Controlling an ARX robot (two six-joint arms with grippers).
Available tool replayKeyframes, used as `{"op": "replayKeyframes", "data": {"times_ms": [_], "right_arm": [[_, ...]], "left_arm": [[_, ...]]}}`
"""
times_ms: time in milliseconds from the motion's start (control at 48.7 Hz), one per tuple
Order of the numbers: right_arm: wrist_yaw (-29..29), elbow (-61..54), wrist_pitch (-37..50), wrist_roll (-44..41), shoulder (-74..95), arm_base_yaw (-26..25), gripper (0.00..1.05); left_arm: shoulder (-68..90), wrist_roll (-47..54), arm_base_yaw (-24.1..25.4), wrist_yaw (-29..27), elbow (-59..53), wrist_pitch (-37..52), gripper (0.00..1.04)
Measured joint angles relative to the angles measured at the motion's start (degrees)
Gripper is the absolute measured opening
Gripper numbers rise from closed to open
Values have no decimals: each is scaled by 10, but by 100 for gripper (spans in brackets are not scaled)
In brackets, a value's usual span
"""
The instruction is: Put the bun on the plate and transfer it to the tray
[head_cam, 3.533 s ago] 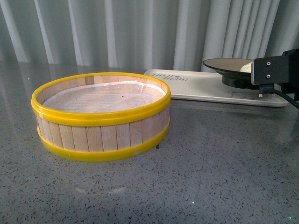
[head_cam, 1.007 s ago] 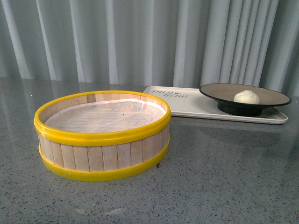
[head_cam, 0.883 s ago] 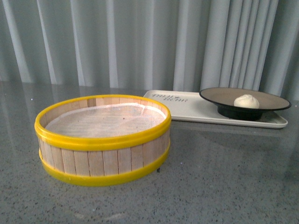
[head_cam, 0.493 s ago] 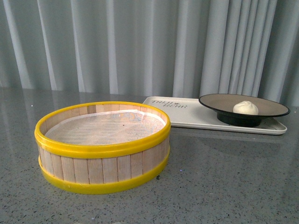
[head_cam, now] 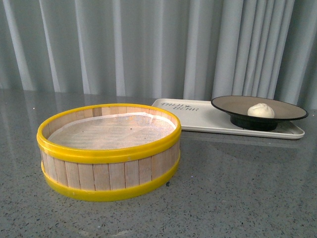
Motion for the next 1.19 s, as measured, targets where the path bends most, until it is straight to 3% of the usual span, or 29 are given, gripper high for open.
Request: {"op": "replayKeyframes", "data": {"times_ms": [1068,1191], "right_arm": [[0,-19,-218,0,-247,0,2],[0,-19,-316,0,-327,0,2]], "left_arm": [[0,0,0,0,0,0,98],[0,0,0,0,0,0,98]]}}
